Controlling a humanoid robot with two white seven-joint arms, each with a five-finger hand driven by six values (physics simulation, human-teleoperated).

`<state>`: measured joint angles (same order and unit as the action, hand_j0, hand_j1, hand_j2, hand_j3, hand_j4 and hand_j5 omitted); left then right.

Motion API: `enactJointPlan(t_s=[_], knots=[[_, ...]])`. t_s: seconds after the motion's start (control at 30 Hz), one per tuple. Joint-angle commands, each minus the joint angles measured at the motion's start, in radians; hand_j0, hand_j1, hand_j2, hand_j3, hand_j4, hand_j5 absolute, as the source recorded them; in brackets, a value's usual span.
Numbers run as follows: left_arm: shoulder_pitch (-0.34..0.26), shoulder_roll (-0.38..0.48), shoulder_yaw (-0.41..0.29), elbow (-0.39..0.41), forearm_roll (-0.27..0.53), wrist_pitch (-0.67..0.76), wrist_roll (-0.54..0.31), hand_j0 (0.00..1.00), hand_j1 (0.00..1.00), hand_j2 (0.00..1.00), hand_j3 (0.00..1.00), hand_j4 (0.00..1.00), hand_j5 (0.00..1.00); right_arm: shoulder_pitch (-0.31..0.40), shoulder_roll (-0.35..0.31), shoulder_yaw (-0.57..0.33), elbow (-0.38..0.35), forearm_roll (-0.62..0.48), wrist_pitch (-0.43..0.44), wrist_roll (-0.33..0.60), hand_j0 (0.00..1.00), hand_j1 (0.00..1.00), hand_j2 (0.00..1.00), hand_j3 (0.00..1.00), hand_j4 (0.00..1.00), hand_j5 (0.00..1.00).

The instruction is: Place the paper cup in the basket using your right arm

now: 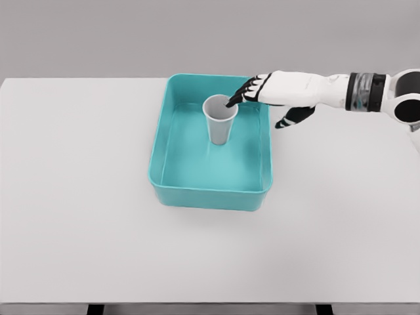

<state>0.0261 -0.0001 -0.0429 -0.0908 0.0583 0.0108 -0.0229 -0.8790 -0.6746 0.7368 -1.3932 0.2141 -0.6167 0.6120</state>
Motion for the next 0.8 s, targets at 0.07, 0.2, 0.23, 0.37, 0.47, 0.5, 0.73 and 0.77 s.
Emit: enactJointPlan(t_s=[0.07, 0.2, 0.23, 0.37, 0.47, 0.5, 0.73, 0.77], knots=[[0.0, 0.0, 0.0, 0.0, 0.0, 0.0, 0.0, 1.0, 1.0, 1.0, 1.0, 1.0, 1.0, 0.095, -0.098, -0.284, -0.227, -0.03, 0.006, -0.001, 0.93, 0.93, 0.93, 0.93, 0.93, 0.93], [0.0, 0.0, 0.0, 0.0, 0.0, 0.0, 0.0, 1.0, 1.0, 1.0, 1.0, 1.0, 1.0, 0.213, -0.099, -0.353, -0.311, -0.042, 0.006, -0.001, 0.93, 0.93, 0.93, 0.93, 0.93, 0.93], [0.0, 0.0, 0.001, 0.0, 0.0, 0.0, 0.0, 1.0, 1.0, 1.0, 1.0, 1.0, 1.0, 0.23, -0.097, -0.362, -0.314, -0.042, 0.006, -0.001, 0.93, 0.93, 0.93, 0.93, 0.93, 0.93], [0.0, 0.0, 0.0, 0.0, 0.0, 0.0, 0.0, 1.0, 1.0, 1.0, 1.0, 1.0, 1.0, 0.385, -0.091, -0.49, -0.317, -0.041, 0.006, -0.001, 0.94, 0.94, 0.94, 0.94, 0.94, 0.94], [0.0, 0.0, 0.0, 0.0, 0.0, 0.0, 0.0, 1.0, 1.0, 1.0, 1.0, 1.0, 1.0, 0.466, -0.077, -0.545, -0.329, -0.039, 0.006, -0.001, 0.94, 0.94, 0.94, 0.94, 0.94, 0.94], [0.0, 0.0, 0.0, 0.0, 0.0, 0.0, 0.0, 1.0, 1.0, 1.0, 1.0, 1.0, 1.0, 0.482, -0.083, -0.551, -0.337, -0.039, 0.006, -0.001, 0.94, 0.94, 0.94, 0.94, 0.94, 0.94], [0.0, 0.0, 0.001, 0.0, 0.005, -0.002, 0.0, 1.0, 1.0, 1.0, 1.0, 1.0, 1.0, 0.488, -0.088, -0.551, -0.328, -0.042, 0.006, -0.001, 0.98, 0.98, 0.98, 0.98, 0.98, 0.98], [0.0, 0.0, 0.0, 0.0, -0.003, 0.0, -0.002, 1.0, 1.0, 1.0, 1.0, 1.0, 1.0, 0.494, -0.086, -0.553, -0.328, -0.041, 0.006, -0.001, 0.99, 0.99, 0.99, 0.99, 0.99, 0.99]])
